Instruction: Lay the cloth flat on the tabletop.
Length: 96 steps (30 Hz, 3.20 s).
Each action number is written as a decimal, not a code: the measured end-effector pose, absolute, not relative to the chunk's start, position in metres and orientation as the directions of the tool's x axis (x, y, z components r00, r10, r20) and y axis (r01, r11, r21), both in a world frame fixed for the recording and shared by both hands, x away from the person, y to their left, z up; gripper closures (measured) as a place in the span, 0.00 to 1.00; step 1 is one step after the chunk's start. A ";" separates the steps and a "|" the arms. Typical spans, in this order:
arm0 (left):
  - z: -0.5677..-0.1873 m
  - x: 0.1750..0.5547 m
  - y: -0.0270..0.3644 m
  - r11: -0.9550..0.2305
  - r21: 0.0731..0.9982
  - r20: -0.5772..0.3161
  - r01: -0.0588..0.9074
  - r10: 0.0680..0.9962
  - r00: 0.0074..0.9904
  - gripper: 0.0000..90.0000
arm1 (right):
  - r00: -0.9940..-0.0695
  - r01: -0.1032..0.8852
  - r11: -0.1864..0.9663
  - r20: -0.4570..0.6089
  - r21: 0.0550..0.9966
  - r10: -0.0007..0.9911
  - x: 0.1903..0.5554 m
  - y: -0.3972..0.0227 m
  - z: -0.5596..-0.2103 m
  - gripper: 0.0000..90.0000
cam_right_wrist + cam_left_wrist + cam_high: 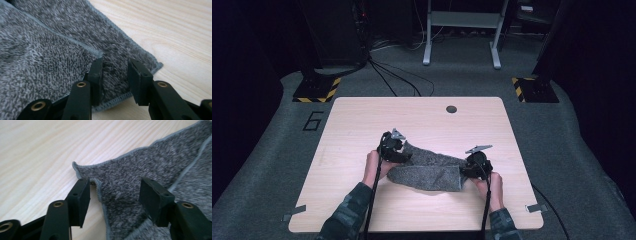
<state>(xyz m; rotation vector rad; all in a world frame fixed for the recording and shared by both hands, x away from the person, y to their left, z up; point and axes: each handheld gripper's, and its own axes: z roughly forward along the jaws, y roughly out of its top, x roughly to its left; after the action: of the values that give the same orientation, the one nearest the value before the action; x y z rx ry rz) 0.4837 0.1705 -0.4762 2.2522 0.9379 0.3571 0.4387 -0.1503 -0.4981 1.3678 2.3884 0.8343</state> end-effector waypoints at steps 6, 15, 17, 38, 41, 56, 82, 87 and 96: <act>-0.493 0.491 0.170 -0.537 0.615 -0.030 0.578 0.716 0.697 0.52 | -0.540 0.692 0.422 0.032 0.586 0.841 0.447 -0.147 -0.503 0.74; -0.502 0.482 0.175 -0.571 0.558 0.018 0.602 0.734 0.679 0.50 | -0.578 0.670 0.468 0.009 0.576 0.816 0.468 -0.143 -0.502 0.72; -0.502 0.476 0.176 -0.577 0.564 0.052 0.591 0.739 0.672 0.49 | -0.579 0.664 0.469 0.004 0.583 0.815 0.472 -0.142 -0.503 0.72; -0.490 0.435 0.212 -0.447 0.672 -0.033 0.590 0.778 0.628 0.34 | -0.596 0.606 0.417 0.039 0.678 0.802 0.480 -0.142 -0.499 0.36; -0.477 0.445 0.215 -0.425 0.697 -0.027 0.577 0.789 0.614 0.31 | -0.576 0.598 0.380 0.048 0.705 0.816 0.480 -0.152 -0.485 0.33; -0.489 0.510 0.199 -0.447 0.662 -0.014 0.602 0.795 0.606 0.33 | -0.495 0.678 0.354 0.045 0.645 0.868 0.511 -0.158 -0.489 0.47; -0.511 0.503 0.191 -0.462 0.661 0.008 0.592 0.793 0.610 0.69 | -0.513 0.697 0.398 0.028 0.596 0.858 0.515 -0.151 -0.503 0.86; -0.510 0.501 0.188 -0.466 0.661 0.002 0.588 0.785 0.620 0.83 | -0.523 0.697 0.402 0.038 0.594 0.852 0.514 -0.150 -0.503 0.93; -0.511 0.498 0.187 -0.451 0.666 -0.020 0.595 0.786 0.618 0.95 | -0.518 0.676 0.406 0.005 0.615 0.855 0.506 -0.145 -0.505 0.97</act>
<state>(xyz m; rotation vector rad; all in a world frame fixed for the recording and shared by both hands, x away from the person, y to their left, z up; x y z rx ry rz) 0.4983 0.1871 -0.5107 2.2000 1.0793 0.3865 0.5060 -0.1452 -0.5050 1.3294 2.3558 0.8146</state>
